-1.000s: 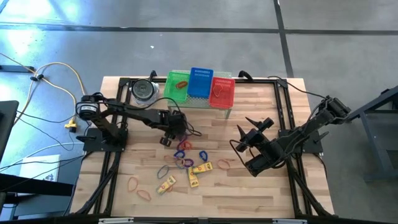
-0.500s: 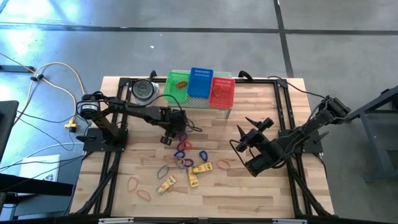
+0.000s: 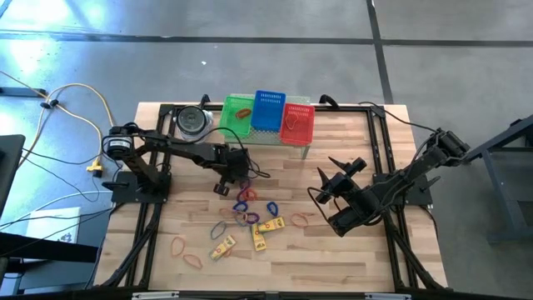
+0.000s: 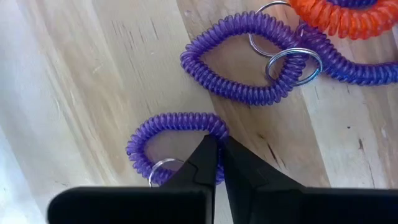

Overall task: Pick & Place Office Desk Supplies
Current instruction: Put the violet spring keychain into the green bin on the shelf

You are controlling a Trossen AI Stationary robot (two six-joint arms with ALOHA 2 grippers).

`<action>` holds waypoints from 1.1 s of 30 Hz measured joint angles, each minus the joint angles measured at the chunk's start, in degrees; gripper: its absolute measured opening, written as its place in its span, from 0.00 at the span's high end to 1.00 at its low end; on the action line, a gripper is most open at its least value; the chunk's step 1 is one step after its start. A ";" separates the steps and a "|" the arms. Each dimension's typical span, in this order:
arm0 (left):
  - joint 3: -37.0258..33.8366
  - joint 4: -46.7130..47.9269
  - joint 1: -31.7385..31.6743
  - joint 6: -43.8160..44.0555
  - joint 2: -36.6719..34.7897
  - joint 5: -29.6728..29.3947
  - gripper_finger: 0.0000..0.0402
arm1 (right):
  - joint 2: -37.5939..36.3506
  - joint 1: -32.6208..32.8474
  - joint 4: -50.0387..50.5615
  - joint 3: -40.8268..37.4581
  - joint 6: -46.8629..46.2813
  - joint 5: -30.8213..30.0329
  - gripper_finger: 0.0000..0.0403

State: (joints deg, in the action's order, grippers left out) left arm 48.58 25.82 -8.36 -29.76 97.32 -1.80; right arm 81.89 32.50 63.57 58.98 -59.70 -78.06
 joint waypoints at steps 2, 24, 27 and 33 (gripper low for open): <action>-0.02 -0.54 0.97 -0.02 -0.18 -0.48 0.99 | 0.00 0.00 0.00 0.00 0.00 0.00 0.47; 8.94 -3.42 20.51 29.50 -19.23 -15.05 1.00 | 0.00 0.00 -1.08 0.02 0.00 0.32 0.47; 11.79 -4.10 21.12 31.38 -22.25 -21.18 1.00 | 0.00 0.00 -1.51 0.02 0.00 0.99 0.47; 14.93 -3.75 18.48 34.85 -27.83 -34.79 1.00 | 0.00 0.01 -2.16 0.02 0.00 1.88 0.47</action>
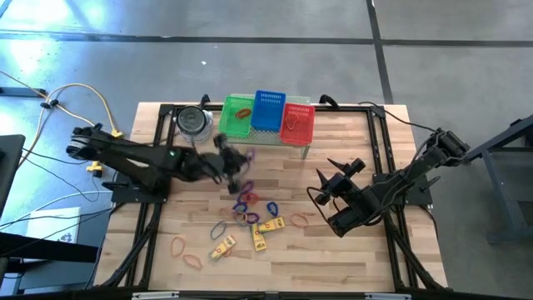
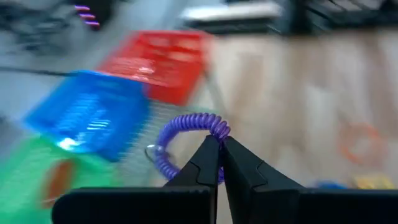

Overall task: Pick & Place Office Desk Supplies
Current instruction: Put the violet spring keychain into the green bin on the shelf

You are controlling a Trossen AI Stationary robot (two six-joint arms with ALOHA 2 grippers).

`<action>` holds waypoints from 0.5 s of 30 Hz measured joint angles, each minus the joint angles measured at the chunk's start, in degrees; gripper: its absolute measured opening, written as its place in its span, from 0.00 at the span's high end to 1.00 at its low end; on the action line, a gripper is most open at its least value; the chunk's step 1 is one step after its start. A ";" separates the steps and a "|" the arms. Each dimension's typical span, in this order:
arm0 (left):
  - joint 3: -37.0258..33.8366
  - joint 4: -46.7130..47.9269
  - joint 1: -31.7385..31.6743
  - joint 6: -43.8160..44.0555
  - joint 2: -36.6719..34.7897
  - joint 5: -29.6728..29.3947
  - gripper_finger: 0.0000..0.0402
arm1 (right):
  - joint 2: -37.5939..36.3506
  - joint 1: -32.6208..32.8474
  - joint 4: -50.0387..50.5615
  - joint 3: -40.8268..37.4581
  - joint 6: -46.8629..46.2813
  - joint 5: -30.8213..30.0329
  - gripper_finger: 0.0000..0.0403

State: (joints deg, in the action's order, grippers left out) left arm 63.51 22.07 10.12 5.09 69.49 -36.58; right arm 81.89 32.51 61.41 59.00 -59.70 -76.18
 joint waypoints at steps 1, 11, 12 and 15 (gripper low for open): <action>0.22 -0.47 -0.98 -0.14 -1.08 -0.95 1.00 | 0.00 0.00 -0.02 0.00 0.00 0.00 0.47; 0.24 -1.20 -19.52 2.10 -4.46 4.68 1.00 | 0.00 0.00 -0.14 0.00 0.02 -0.04 0.47; 0.24 -1.34 -21.82 3.21 -3.97 8.03 1.00 | 0.00 0.00 -0.15 0.00 0.02 -0.17 0.47; 0.24 -1.02 -27.46 7.48 -2.18 15.29 1.00 | 0.00 -0.01 -0.18 0.00 0.03 -0.37 0.47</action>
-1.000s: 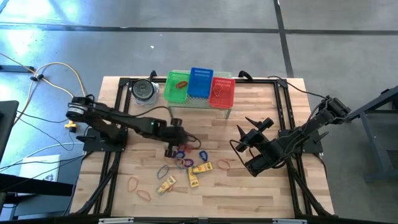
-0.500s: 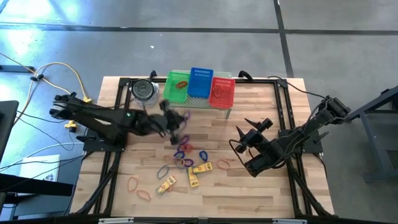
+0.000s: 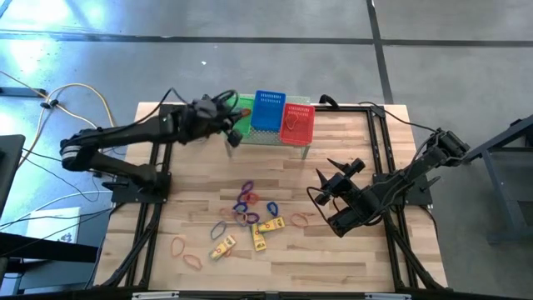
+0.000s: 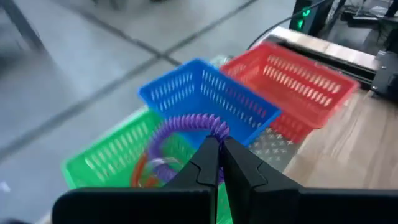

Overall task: Pick & Place Office Desk Supplies
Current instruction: Put the violet spring keychain into the green bin on the shelf

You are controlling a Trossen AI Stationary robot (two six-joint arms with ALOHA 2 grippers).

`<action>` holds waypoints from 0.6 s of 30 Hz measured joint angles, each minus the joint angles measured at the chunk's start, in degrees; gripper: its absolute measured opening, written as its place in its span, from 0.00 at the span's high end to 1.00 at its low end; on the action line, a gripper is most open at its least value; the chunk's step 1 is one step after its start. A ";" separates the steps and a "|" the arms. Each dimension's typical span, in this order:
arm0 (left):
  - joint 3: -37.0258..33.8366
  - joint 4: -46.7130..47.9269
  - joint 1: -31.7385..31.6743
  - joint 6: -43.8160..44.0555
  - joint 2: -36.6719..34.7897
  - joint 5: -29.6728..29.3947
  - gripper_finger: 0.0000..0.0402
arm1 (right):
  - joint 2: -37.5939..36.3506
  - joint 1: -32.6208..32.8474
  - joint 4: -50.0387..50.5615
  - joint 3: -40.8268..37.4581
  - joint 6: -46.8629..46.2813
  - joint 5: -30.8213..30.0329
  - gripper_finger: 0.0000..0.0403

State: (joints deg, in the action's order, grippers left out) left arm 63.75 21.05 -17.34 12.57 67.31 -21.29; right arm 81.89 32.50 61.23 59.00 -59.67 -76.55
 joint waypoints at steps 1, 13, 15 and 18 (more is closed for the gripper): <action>0.00 -0.03 -1.44 1.21 0.53 0.75 1.00 | 0.00 -0.01 0.00 0.00 0.01 0.01 0.47; 0.00 0.00 -8.22 4.86 4.14 9.46 0.93 | 0.00 0.00 -0.02 0.00 1.48 -0.63 0.47; 0.00 -0.10 -7.84 4.86 4.32 9.47 0.89 | 0.00 -0.01 -0.02 0.00 1.48 -0.94 0.47; 0.00 -0.04 -7.61 4.86 4.65 9.39 0.83 | 0.00 0.01 -0.02 0.00 1.48 -0.98 0.47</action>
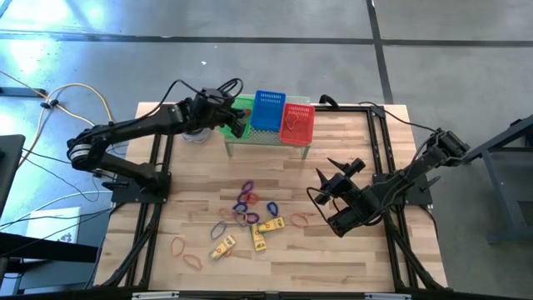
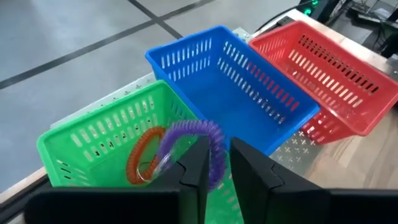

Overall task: Pick & Place Office Desk Supplies
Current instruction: Put the violet spring keychain into the green bin on the shelf, then put the orange rubber band into the red bin on the shelf

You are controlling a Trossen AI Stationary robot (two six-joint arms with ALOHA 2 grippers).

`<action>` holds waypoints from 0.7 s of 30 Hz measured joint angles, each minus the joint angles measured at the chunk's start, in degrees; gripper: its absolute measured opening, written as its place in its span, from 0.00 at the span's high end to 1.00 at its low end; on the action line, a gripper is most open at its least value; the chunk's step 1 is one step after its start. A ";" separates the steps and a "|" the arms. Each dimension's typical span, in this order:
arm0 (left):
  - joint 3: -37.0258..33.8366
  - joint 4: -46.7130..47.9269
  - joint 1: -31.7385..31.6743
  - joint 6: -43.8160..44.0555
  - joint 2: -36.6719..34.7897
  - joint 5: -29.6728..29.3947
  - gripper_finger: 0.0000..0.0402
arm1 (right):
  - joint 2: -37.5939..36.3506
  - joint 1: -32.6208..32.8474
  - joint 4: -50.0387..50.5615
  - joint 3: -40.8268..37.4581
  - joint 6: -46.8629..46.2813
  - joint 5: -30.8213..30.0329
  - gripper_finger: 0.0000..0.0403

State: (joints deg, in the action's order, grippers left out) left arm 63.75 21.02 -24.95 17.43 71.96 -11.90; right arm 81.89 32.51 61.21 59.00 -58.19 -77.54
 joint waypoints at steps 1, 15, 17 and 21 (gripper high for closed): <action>0.00 0.06 0.06 0.00 0.00 0.00 0.82 | 0.00 -0.01 0.00 0.00 0.00 0.00 0.47; 0.00 -4.79 4.42 -8.51 -0.83 -0.19 0.77 | 0.00 0.00 -0.20 0.00 2.05 -0.03 0.47; 0.00 -3.74 6.43 -8.60 -1.43 -0.14 0.77 | 0.00 0.00 -0.35 0.00 2.89 0.54 0.47; 0.00 0.13 11.40 -8.57 -2.90 -0.15 0.77 | 0.00 0.06 -0.33 0.00 3.98 2.34 0.47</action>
State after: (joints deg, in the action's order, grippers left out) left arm 63.75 21.15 -13.55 8.86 69.06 -12.05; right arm 81.89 32.58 60.88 59.00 -54.22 -75.20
